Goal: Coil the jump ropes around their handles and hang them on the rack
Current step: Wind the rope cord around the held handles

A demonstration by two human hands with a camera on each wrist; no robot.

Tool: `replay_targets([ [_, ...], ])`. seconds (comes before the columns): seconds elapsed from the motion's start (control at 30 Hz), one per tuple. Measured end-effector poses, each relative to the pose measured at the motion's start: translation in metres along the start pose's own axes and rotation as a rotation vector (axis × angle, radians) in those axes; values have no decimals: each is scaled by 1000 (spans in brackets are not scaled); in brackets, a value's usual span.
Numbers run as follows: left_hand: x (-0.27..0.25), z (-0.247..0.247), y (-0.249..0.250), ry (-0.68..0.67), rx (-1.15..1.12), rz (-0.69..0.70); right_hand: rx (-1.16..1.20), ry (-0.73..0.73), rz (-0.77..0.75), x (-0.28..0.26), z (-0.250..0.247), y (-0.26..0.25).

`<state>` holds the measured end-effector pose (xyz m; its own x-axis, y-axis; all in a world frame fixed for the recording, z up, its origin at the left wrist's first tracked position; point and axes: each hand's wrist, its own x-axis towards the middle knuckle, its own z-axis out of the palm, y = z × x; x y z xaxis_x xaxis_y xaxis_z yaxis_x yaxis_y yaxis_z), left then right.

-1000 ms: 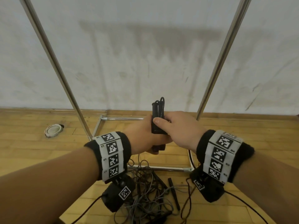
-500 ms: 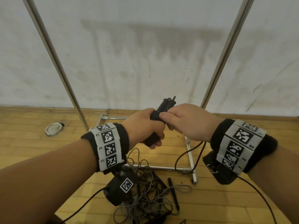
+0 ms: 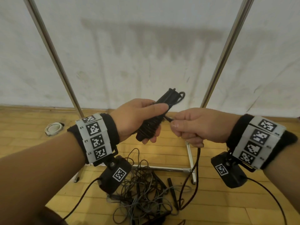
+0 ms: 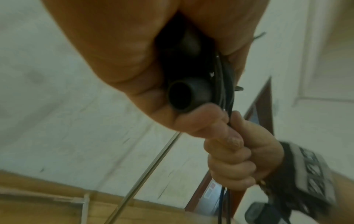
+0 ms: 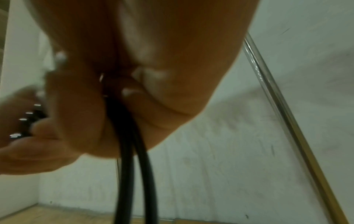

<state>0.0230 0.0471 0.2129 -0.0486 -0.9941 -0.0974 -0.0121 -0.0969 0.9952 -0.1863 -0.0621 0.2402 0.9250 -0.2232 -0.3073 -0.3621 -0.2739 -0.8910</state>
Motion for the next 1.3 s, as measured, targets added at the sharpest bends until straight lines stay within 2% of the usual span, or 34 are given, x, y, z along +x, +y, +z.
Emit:
replay_targets([
  [0.1, -6, 4, 2, -136, 230, -60, -171, -59, 25, 0, -4, 5],
  [0.2, -11, 17, 3, -276, 566, -140, -549, -82, 203, 7, -7, 12],
  [0.3, -13, 38, -6, -340, 1128, -131, -775, -45, 326, 16, -6, 12],
  [0.37, -11, 53, -18, -392, 1368, -152, -829, -16, 312, 21, -3, 6],
  [0.47, -5, 61, -35, -403, 1477, -290, -943, 2, 248, 27, 9, -7],
  [0.57, 2, 50, -42, -249, 1382, -373, -1084, 44, 164, 29, 23, -18],
  [0.7, 10, 28, -40, -35, 1056, -408, -1170, 109, 158, 27, 29, -26],
  [0.8, 16, 10, -35, 102, 766, -372, -1058, 170, 199, 24, 28, -27],
  [0.9, 20, -5, -27, 240, 525, -246, -892, 257, 200, 23, 27, -24],
  [1.0, 17, -18, -17, 319, 249, -150, -677, 259, 176, 23, 26, -17],
  [1.1, 9, -33, -7, 242, 39, -111, -459, 258, 173, 22, 24, -9],
  [1.2, -1, -37, 0, 70, -15, -73, -361, 240, 154, 20, 19, -1],
  [1.3, -7, -28, 4, -16, -44, -38, -298, 166, 147, 23, 17, 3],
])
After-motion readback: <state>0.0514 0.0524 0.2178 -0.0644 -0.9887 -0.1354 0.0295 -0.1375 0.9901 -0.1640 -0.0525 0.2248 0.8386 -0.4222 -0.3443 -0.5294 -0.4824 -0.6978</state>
